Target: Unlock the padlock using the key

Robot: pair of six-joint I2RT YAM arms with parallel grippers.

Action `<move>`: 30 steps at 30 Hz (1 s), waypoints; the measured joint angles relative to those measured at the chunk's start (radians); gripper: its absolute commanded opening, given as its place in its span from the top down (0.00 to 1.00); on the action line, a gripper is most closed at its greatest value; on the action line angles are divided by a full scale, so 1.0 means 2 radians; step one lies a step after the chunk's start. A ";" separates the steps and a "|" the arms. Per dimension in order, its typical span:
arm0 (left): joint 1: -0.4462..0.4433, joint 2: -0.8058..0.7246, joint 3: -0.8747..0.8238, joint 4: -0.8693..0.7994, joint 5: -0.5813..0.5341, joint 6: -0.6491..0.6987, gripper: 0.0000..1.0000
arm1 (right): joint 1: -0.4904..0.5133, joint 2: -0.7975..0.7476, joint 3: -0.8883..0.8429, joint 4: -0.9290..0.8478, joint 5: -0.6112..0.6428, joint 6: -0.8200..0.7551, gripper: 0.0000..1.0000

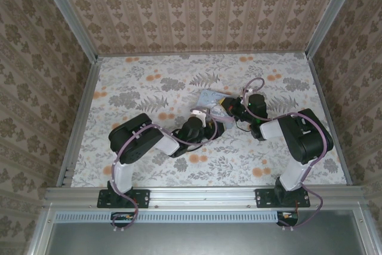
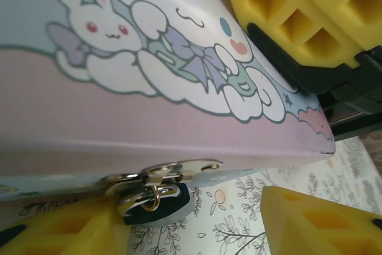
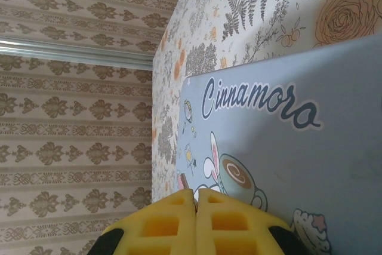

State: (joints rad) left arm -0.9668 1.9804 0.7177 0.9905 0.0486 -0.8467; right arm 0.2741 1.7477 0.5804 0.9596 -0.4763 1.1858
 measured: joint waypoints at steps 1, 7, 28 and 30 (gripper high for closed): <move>0.001 0.005 -0.003 0.017 0.002 -0.007 0.42 | 0.000 0.000 0.000 0.001 0.000 0.000 1.00; 0.003 0.013 -0.009 0.045 0.006 -0.026 0.43 | -0.001 0.000 0.000 0.002 0.000 0.000 1.00; -0.017 0.009 -0.017 0.048 0.008 -0.039 0.43 | -0.001 0.002 -0.002 0.006 -0.001 0.000 1.00; -0.015 0.014 -0.017 0.058 0.008 -0.044 0.43 | -0.001 0.003 -0.003 0.008 -0.001 0.000 1.00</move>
State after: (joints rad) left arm -0.9966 2.0079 0.6846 1.1069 0.0647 -0.9348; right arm 0.2714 1.7538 0.5743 0.9756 -0.4789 1.1858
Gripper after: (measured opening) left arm 0.567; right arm 0.067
